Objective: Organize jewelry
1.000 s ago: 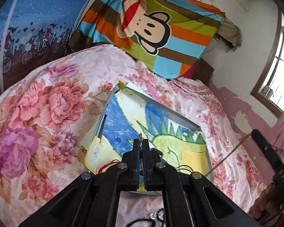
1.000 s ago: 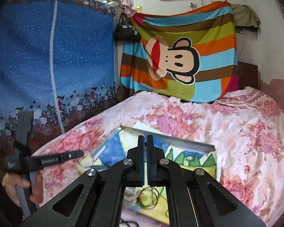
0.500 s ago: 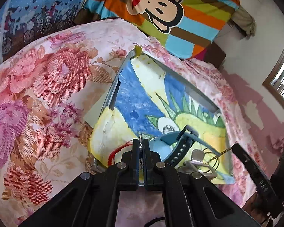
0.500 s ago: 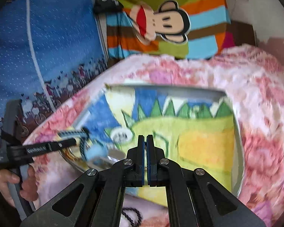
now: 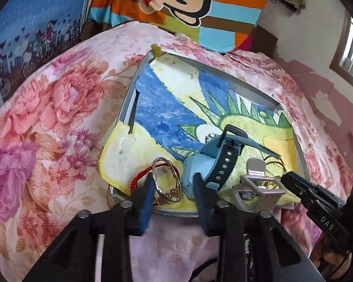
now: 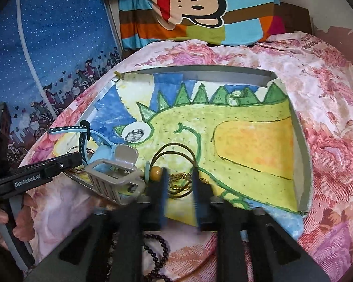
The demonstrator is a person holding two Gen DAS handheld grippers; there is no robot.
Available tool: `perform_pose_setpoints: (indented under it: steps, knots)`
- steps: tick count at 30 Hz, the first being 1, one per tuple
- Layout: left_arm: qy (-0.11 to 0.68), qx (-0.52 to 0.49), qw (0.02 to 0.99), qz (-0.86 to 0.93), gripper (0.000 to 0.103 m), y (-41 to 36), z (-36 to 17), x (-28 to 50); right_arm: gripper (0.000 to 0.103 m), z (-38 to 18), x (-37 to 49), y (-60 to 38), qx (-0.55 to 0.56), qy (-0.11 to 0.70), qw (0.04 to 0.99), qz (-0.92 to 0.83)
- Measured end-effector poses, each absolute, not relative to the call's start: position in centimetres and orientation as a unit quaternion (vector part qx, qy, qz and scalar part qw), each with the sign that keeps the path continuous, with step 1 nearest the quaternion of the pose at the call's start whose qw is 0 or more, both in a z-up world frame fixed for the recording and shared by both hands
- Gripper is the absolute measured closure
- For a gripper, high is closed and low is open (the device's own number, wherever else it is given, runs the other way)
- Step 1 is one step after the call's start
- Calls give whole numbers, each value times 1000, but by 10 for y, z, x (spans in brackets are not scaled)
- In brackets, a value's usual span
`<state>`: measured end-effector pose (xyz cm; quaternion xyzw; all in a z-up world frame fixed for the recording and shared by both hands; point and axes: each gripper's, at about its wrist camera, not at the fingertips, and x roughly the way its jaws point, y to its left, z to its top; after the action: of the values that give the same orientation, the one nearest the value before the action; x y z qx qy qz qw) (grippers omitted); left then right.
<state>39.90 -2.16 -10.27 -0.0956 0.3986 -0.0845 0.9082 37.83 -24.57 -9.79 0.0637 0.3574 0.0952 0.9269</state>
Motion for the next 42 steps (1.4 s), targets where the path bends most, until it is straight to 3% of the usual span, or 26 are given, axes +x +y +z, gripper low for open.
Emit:
perform_pose_setpoints:
  steps: [1, 3, 5, 7, 14, 15, 18, 27, 42]
  knots:
    - [393, -94, 911, -85, 57, -22, -100, 394, 67, -96, 376, -247, 64, 354, 928, 92]
    - [375, -109, 916, -91, 27, -20, -93, 385, 64, -90, 370, -250, 63, 347, 932, 88]
    - [361, -119, 921, -80, 20, -17, -85, 377, 62, -84, 365, -253, 62, 342, 934, 82]
    - [355, -123, 923, -78, 16, -15, -79, 368, 53, -77, 357, -257, 65, 334, 937, 76]
    - [309, -128, 941, -58, 2, -6, -50, 313, 16, -40, 307, -268, 70, 276, 956, 73]
    - [300, -133, 943, -57, 1, -5, -47, 304, 9, -35, 298, -268, 71, 267, 958, 76]
    - [269, -150, 949, -63, 0, -5, -35, 274, 2, -22, 271, -270, 74, 239, 965, 84]
    - [204, -129, 968, -69, 0, -13, 5, 197, 2, 8, 196, -266, 68, 193, 974, 95]
    - [223, -71, 971, -38, 0, -6, 12, 109, 2, 21, 110, -264, 20, 204, 976, 80]
